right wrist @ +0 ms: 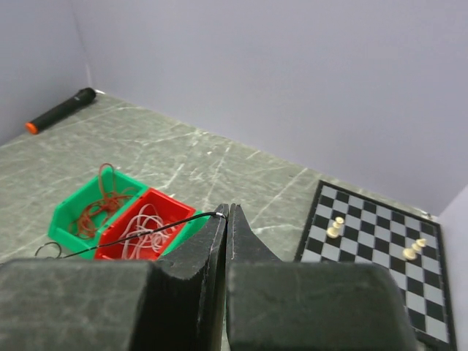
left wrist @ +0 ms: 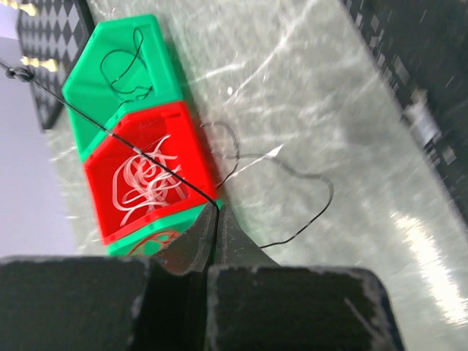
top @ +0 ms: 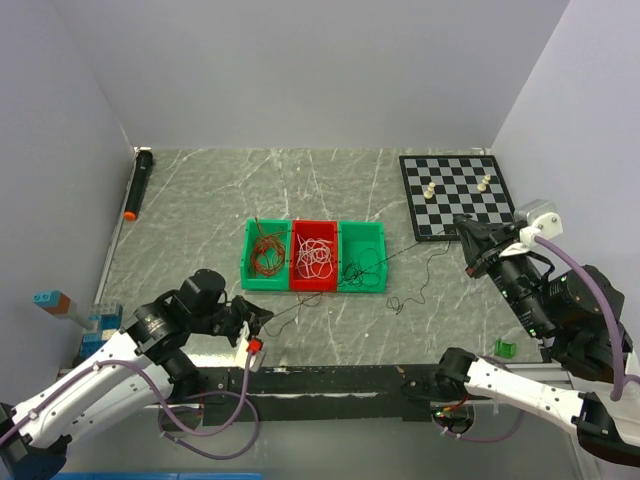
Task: Untangle the cables
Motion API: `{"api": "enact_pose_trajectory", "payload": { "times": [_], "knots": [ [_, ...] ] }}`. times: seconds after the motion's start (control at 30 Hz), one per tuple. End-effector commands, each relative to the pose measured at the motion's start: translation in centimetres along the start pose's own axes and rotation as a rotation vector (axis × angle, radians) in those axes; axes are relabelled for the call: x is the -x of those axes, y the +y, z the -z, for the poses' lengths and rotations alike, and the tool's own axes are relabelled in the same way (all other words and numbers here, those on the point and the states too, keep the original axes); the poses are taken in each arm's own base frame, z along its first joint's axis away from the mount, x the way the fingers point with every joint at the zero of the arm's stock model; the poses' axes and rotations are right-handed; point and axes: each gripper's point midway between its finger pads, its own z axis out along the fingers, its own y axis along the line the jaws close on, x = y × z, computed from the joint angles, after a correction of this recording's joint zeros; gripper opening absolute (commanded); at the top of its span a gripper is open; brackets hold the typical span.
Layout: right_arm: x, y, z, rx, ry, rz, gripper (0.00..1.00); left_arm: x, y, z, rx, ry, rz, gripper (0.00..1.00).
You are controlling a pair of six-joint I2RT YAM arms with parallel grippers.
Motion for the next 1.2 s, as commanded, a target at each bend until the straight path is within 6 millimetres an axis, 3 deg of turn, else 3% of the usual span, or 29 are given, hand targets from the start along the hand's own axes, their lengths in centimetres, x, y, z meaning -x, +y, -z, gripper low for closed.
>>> {"api": "enact_pose_trajectory", "payload": {
  "times": [0.0,0.3,0.5,0.6,0.63,0.7,0.77,0.83,0.97,1.1,1.17],
  "knots": [
    [5.8,-5.7,2.6,-0.214,-0.177,-0.072,0.00,-4.8,-5.6,0.6,-0.189,0.190,-0.058,0.01],
    [8.6,-8.8,5.0,-0.312,-0.271,-0.096,0.00,-8.3,-7.8,1.5,-0.288,0.340,-0.169,0.01],
    [6.0,-7.3,3.5,-0.288,-0.187,-0.092,0.00,-6.4,-4.3,0.4,-0.122,0.249,-0.139,0.01],
    [2.9,-4.0,2.2,-0.158,-0.098,-0.133,0.00,-4.5,-1.6,0.4,-0.027,0.188,-0.098,0.02],
    [1.2,-2.7,1.6,-0.122,-0.042,-0.144,0.00,-3.6,-0.4,0.4,0.022,0.155,-0.046,0.12],
    [-2.2,0.9,0.6,-0.005,0.048,-0.205,0.00,-1.4,2.2,0.7,0.114,0.069,0.070,0.50],
    [-5.4,4.4,-0.1,0.110,0.130,-0.268,0.00,0.6,3.3,1.0,0.130,-0.012,0.144,0.61],
    [-8.0,7.4,-0.5,0.210,0.182,-0.316,0.00,2.0,3.7,1.1,0.124,-0.066,0.178,0.83],
    [-9.3,11.3,-0.6,0.358,0.223,-0.392,0.00,4.3,7.2,1.7,0.226,-0.162,0.273,0.90],
    [-8.4,12.9,-0.5,0.438,0.223,-0.376,0.00,6.8,11.6,2.3,0.344,-0.298,0.396,0.86],
    [-7.5,13.1,-0.4,0.459,0.211,-0.365,0.00,7.2,11.9,1.7,0.331,-0.338,0.428,0.85]
  ]
}}
